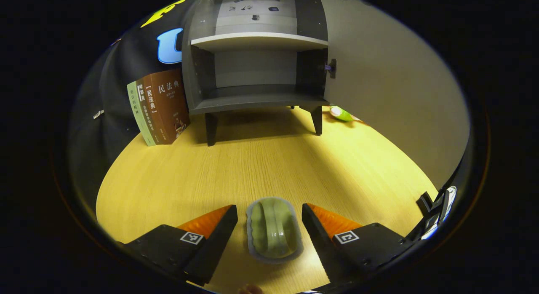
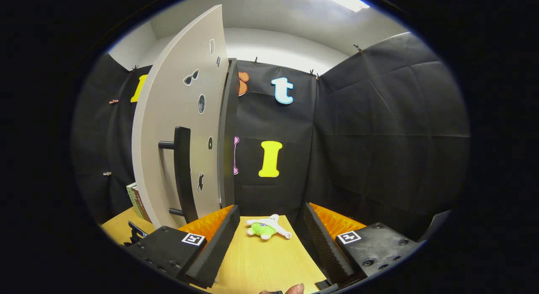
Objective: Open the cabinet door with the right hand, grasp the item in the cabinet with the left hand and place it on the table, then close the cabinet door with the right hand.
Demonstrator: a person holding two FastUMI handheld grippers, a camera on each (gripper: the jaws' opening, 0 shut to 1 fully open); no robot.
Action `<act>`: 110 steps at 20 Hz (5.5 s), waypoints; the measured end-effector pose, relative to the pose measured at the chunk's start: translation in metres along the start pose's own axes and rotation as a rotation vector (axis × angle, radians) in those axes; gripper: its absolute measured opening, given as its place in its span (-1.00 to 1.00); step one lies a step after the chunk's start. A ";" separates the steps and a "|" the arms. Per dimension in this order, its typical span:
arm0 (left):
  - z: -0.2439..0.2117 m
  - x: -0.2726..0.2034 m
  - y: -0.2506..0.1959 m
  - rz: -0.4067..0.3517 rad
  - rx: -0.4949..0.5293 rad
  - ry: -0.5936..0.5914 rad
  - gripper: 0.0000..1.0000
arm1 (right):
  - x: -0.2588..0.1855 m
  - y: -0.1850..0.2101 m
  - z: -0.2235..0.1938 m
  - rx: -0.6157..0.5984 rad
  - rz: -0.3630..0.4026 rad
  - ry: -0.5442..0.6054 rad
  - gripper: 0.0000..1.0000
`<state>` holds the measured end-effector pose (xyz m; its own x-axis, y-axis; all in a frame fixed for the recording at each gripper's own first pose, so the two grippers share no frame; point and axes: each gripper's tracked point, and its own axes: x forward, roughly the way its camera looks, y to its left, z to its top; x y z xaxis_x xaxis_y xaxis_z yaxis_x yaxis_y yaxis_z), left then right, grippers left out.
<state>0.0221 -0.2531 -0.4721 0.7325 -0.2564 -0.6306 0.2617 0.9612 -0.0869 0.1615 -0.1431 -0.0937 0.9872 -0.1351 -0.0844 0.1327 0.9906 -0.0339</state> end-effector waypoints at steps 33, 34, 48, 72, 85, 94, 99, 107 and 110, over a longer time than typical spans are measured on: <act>0.271 -0.329 0.247 0.287 -0.112 -0.597 0.89 | -0.013 0.034 0.027 0.052 -0.126 -0.037 0.92; 0.269 -0.331 0.249 0.288 -0.109 -0.596 0.89 | -0.013 0.035 0.027 0.059 -0.129 -0.036 0.92; 0.255 -0.338 0.252 0.266 -0.106 -0.576 0.89 | -0.030 0.109 0.025 0.117 -0.035 -0.013 0.95; 0.254 -0.327 0.249 0.227 -0.099 -0.549 0.89 | -0.042 0.238 0.007 0.098 0.253 0.032 0.96; 0.253 -0.327 0.238 0.219 -0.076 -0.553 0.89 | -0.043 0.227 0.008 0.080 0.204 0.001 0.96; 0.252 -0.327 0.227 0.213 -0.065 -0.554 0.89 | -0.049 0.221 0.011 0.084 0.186 -0.005 0.96; 0.249 -0.326 0.224 0.214 -0.064 -0.548 0.89 | -0.048 0.221 0.010 0.083 0.185 -0.002 0.96; 0.249 -0.326 0.222 0.212 -0.068 -0.547 0.89 | -0.051 0.219 0.009 0.080 0.185 0.000 0.96; 0.249 -0.327 0.222 0.211 -0.068 -0.547 0.89 | -0.051 0.218 0.009 0.077 0.184 -0.004 0.96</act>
<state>-0.0032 0.0187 -0.0928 0.9868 -0.0561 -0.1516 0.0469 0.9969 -0.0637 0.1412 0.0799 -0.0876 0.9958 0.0481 -0.0784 -0.0436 0.9974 0.0580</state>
